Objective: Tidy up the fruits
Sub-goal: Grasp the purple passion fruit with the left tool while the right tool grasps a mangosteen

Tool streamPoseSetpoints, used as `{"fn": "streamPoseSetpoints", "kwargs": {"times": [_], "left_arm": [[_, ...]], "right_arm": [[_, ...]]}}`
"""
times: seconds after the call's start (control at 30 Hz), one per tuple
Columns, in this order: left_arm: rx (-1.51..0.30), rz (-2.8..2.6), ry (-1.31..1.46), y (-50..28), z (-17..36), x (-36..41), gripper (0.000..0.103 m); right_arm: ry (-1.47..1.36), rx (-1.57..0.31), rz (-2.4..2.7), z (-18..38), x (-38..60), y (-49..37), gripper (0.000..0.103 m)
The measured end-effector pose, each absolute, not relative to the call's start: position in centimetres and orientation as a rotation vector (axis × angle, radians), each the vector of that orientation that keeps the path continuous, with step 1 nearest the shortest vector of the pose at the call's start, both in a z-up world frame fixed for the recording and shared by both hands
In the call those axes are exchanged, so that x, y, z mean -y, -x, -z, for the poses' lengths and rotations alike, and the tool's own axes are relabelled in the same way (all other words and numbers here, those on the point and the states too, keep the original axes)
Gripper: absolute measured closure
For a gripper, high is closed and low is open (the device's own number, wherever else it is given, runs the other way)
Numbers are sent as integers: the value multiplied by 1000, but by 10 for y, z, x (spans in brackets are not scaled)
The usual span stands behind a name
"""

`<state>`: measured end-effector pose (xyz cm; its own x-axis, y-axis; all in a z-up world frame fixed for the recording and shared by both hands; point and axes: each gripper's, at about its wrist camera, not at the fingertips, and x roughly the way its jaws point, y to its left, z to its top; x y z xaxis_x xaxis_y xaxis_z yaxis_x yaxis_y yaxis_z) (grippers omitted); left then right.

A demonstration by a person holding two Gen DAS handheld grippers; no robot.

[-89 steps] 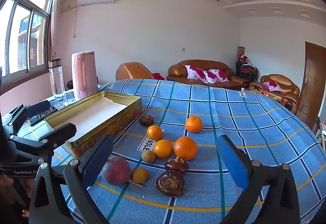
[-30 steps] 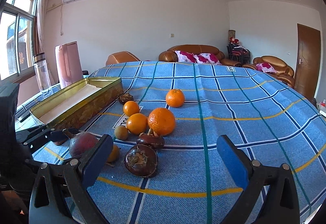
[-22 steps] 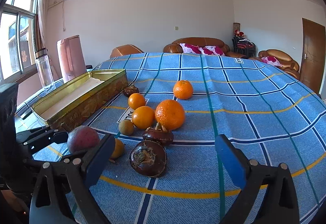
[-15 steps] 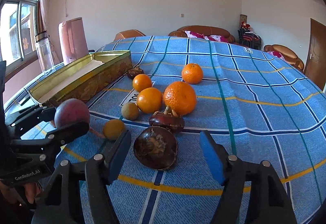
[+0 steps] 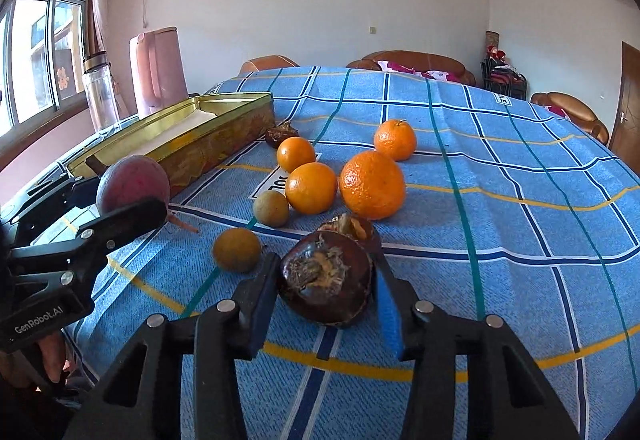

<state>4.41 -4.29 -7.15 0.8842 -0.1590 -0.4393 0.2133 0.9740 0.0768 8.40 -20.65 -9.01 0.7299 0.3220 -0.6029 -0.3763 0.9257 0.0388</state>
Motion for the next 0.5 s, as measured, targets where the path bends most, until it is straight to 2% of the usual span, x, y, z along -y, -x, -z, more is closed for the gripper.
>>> {"fn": "streamPoseSetpoints", "kwargs": {"times": [0.5], "left_arm": [[-379, 163, -146, -34, 64, 43, 48]], "right_arm": [[113, -575, -383, 80, 204, -76, 56]]}}
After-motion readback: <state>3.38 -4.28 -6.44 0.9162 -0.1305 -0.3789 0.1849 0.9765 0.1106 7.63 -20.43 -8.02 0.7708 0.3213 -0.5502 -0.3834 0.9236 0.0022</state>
